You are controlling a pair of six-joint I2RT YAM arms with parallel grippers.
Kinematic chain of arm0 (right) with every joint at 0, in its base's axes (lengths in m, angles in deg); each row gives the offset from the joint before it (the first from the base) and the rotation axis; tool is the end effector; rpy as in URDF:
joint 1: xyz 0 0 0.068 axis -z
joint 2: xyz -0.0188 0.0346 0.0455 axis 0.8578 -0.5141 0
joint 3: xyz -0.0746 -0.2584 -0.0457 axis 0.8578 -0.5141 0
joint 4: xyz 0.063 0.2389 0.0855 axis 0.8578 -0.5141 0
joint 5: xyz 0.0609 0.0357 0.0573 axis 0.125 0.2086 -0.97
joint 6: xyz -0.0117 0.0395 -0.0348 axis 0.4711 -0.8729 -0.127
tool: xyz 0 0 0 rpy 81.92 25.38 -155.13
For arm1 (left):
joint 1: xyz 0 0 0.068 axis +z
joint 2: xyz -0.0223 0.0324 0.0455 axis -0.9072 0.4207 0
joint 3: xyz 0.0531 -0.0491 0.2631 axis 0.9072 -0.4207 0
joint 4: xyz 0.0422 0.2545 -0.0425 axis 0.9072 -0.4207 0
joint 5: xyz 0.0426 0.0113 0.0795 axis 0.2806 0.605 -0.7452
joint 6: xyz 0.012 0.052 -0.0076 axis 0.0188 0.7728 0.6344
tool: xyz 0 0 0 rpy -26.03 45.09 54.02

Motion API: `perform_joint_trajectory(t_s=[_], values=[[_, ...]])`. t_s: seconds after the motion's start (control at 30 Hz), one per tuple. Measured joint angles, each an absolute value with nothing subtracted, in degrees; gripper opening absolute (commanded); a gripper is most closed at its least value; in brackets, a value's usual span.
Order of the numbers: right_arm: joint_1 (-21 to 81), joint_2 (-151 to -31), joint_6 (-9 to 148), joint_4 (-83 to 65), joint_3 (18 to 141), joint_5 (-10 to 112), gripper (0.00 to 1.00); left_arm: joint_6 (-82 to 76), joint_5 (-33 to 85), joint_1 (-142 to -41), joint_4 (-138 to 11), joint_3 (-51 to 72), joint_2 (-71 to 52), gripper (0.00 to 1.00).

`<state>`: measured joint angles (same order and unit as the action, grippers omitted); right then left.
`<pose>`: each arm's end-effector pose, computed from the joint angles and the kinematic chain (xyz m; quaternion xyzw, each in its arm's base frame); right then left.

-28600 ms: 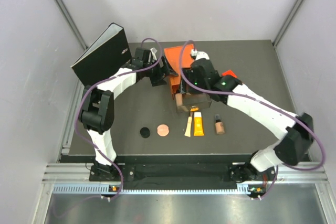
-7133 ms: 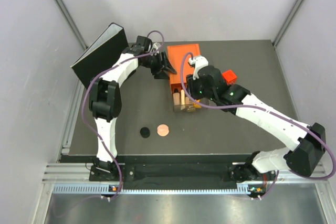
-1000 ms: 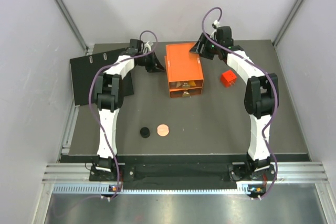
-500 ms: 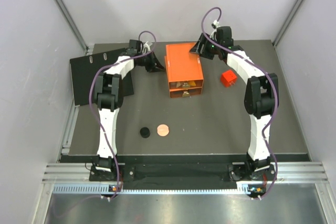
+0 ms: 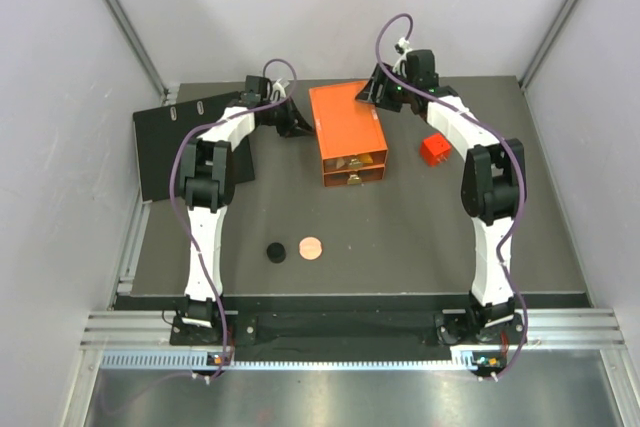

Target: Organize the makeup

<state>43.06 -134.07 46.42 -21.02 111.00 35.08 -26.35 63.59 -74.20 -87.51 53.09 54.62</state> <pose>0.4884 0.1548 0.2644 0.0029 0.8541 0.3533 0.3817 0.5255 -0.1098 0.1622 -0.0513 0.8683 -0.4602 0.1779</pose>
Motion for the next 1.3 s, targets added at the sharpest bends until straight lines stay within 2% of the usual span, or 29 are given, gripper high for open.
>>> perform_joint_trajectory(t_s=[0.5, 0.93, 1.03, 1.07, 1.17, 1.2, 1.3], values=[[42.29, -133.33, 46.7, -20.98, 110.1, 38.11, 0.66, -25.69, 61.97, -73.9, -87.53, 52.06, 53.86, 0.02], [41.72, -122.97, 49.39, -21.76, 102.56, 43.29, 0.68, -26.18, 60.09, -71.53, -86.94, 51.05, 45.4, 0.05], [41.72, -119.36, 50.75, -22.7, 100.59, 45.04, 0.68, -25.93, 59.5, -71.58, -87.01, 50.9, 43.5, 0.19], [41.72, -118.01, 51.49, -23.1, 99.83, 45.81, 0.68, -25.85, 59.15, -71.58, -87.12, 50.9, 42.89, 0.28], [41.61, -113.66, 54.11, -25.72, 98.23, 48.02, 0.68, -25.39, 58.41, -71.64, -88.01, 50.88, 41.22, 0.43], [41.55, -112.52, 54.9, -26.35, 98.02, 48.61, 0.68, -25.32, 58.1, -71.69, -88.43, 50.77, 40.61, 0.52], [40.65, -108.32, 57.87, -28.69, 96.81, 50.68, 0.68, -25.1, 57.3, -71.86, -89.52, 49.96, 38.99, 0.6]])
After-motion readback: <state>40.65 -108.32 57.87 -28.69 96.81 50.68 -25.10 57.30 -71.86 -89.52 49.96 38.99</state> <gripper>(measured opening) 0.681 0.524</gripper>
